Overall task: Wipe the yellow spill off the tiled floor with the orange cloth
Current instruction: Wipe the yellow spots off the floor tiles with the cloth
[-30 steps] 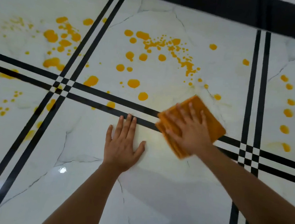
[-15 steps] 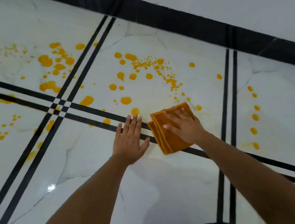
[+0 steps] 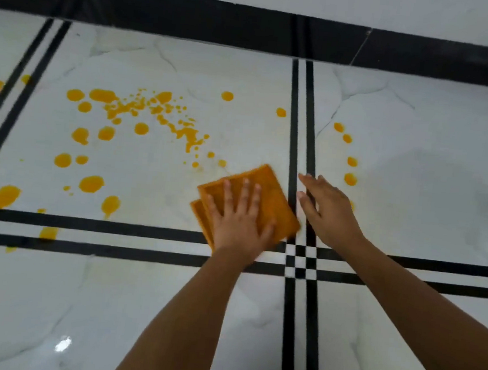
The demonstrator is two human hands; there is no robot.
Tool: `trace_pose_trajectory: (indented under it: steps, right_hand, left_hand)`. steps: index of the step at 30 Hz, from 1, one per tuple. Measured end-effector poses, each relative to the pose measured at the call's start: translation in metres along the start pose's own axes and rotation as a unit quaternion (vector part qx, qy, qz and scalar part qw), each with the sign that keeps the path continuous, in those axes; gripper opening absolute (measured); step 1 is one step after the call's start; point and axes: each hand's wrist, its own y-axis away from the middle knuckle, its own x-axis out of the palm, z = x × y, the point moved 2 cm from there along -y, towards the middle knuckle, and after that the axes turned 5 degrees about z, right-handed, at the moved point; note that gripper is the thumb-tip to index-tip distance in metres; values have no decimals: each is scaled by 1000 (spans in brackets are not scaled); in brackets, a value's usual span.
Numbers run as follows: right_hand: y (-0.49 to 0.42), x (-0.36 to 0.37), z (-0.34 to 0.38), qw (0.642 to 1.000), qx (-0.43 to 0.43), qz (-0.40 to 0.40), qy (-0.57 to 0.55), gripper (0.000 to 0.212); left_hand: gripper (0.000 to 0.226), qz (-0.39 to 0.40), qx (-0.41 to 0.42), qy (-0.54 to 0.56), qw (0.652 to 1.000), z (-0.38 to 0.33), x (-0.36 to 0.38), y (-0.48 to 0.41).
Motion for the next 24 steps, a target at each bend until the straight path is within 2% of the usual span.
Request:
trace_pose_trajectory:
  steps: [2, 3, 4, 6, 7, 8, 9, 11, 13, 14, 16, 17, 18, 19, 20, 21, 22, 23, 24]
  right_hand:
    - [-2, -9, -21, 1000, 16, -20, 10, 43]
    - [-5, -16, -37, 999, 30, -26, 12, 43]
    - [-8, -24, -54, 999, 42, -32, 8, 44]
    - [-14, -33, -76, 997, 56, -47, -12, 51]
    - [-17, -38, -88, 997, 57, -52, -15, 55]
    - [-18, -41, -95, 997, 52, -58, -10, 57]
    - [-19, -45, -107, 997, 52, -64, -6, 58]
    - [-19, -54, -126, 995, 64, -70, -8, 56]
    - [-19, -58, -139, 995, 72, -74, -12, 55]
    - [-19, -59, -145, 994, 78, -75, -18, 55]
    - [-19, -61, -156, 993, 87, -71, -24, 55]
    - [-20, -61, -160, 993, 90, -70, -27, 55]
    - [-21, -61, -165, 993, 89, -69, -28, 55]
    - [-22, -61, -168, 993, 86, -69, -28, 55]
    - [-25, -61, -172, 994, 82, -70, -27, 55]
    - [-28, -62, -175, 994, 79, -70, -23, 55]
    - [-31, -64, -179, 994, 79, -67, -20, 55]
    - [-33, -65, -182, 994, 86, -65, -18, 56]
    - [-36, -68, -186, 993, 95, -63, -16, 57]
  left_hand:
    - [77, 30, 124, -54, 990, -27, 7, -1]
    - [78, 25, 127, -62, 990, -33, 6, -17]
    - [80, 8, 83, -53, 995, -36, 3, -39]
    - [81, -23, -85, -15, 996, -26, -11, -72]
    - [81, -23, -129, -4, 991, -33, -14, -78]
    - [81, -21, -117, -7, 993, -45, -11, -72]
    - [80, -17, -52, -16, 998, -68, -1, -59]
    - [79, 23, 135, -62, 989, -112, 22, -17]
    - [79, 18, 195, -93, 976, -116, 26, -17]
    - [77, 22, 153, -90, 984, -112, 20, -38]
    - [77, -6, -46, -25, 999, -104, 5, -80]
    - [77, -21, -109, -5, 994, -109, 0, -88]
    - [77, -24, -110, 2, 994, -122, 1, -87]
    - [76, -12, -36, -10, 999, -140, 6, -76]
    - [75, 12, 80, -45, 996, -156, 13, -62]
    - [75, 22, 168, -84, 982, -161, 19, -51]
    - [75, 28, 208, -99, 973, -159, 15, -60]
    - [76, 22, 188, -106, 976, -153, 7, -82]
    - [76, 10, 106, -91, 990, -146, -1, -111]
